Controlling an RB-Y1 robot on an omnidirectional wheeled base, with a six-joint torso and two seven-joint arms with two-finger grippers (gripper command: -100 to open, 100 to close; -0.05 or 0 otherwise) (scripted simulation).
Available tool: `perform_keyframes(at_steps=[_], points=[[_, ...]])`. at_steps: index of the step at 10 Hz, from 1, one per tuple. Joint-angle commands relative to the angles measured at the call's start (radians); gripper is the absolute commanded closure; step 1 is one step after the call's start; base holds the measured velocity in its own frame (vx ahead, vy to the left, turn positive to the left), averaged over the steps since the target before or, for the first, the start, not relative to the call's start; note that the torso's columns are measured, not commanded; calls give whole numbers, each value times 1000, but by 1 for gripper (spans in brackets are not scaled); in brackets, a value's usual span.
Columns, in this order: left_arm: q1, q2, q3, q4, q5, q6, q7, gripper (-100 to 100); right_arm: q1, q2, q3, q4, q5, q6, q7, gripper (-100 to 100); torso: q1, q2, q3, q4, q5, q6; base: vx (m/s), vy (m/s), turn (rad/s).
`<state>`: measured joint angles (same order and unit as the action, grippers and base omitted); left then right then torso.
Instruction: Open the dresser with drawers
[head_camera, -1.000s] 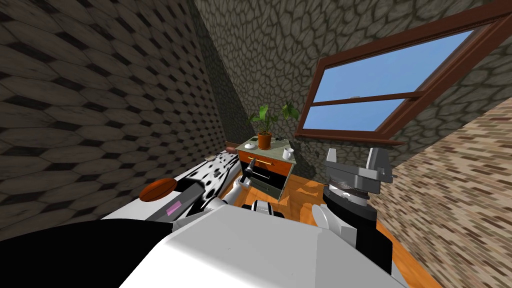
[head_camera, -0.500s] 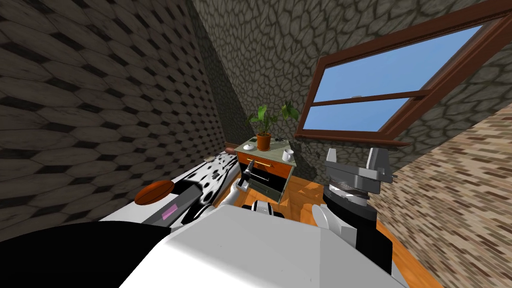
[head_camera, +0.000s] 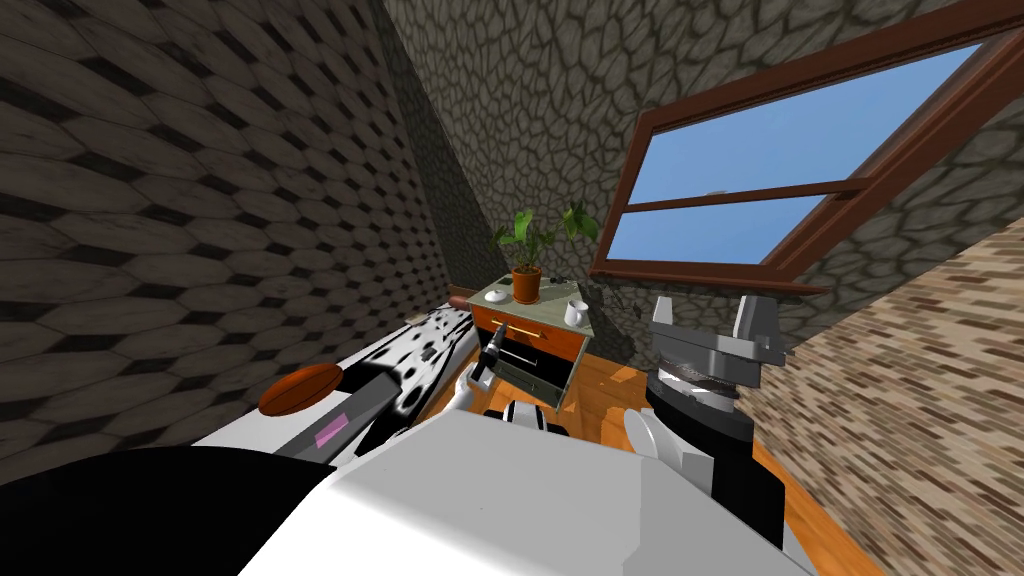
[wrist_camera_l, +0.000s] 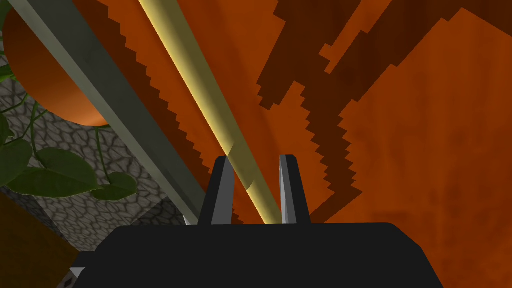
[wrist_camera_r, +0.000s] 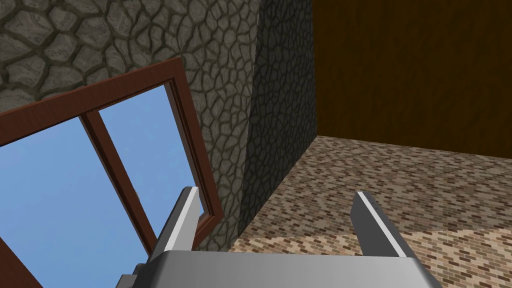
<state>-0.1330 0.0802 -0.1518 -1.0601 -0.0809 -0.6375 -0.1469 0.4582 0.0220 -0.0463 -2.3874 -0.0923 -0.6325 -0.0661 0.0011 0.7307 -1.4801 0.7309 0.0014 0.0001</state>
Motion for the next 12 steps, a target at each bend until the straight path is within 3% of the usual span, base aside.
perform_keyframes(at_steps=[1, 4, 5, 6, 7, 10, 12], points=[[65, 11, -8, -67, -22, 19, 19, 100, 0, 0, 0, 0, 0, 0, 0, 0, 0, 0, 0, -1, 0, 0, 43, -15, 4], [151, 19, -15, -158, -42, 27, 34, 100, 0, 0, 0, 0, 0, 0, 0, 0, 0, -1, 0, 1, 0, 0, 62, -19, 1], [160, 19, -15, -158, -42, 27, 34, 100, 0, 0, 0, 0, 0, 0, 0, 0, 0, 1, 1, 0, 0, 0, 31, -11, -1], [195, 27, -21, -220, -61, 35, 50, 100, 0, 0, 0, 0, 0, 0, 0, 0, 0, 2, 1, 0, 1, 0, 44, -19, 1], [222, 27, -21, -229, -61, 35, 50, 100, 0, 0, 0, 0, 0, 0, 0, 0, -1, 2, 1, 1, 0, 1, 52, -12, -3], [315, 42, -34, -348, -99, 51, 81, 100, 0, 0, 0, 0, 0, 0, 0, 0, -1, 1, 1, 1, 0, 1, 61, -20, 4], [353, 42, -34, -372, -99, 51, 81, 100, 0, 0, 0, 0, 0, 0, 0, 0, -2, 2, 1, 2, -1, 1, 50, -12, -1]])
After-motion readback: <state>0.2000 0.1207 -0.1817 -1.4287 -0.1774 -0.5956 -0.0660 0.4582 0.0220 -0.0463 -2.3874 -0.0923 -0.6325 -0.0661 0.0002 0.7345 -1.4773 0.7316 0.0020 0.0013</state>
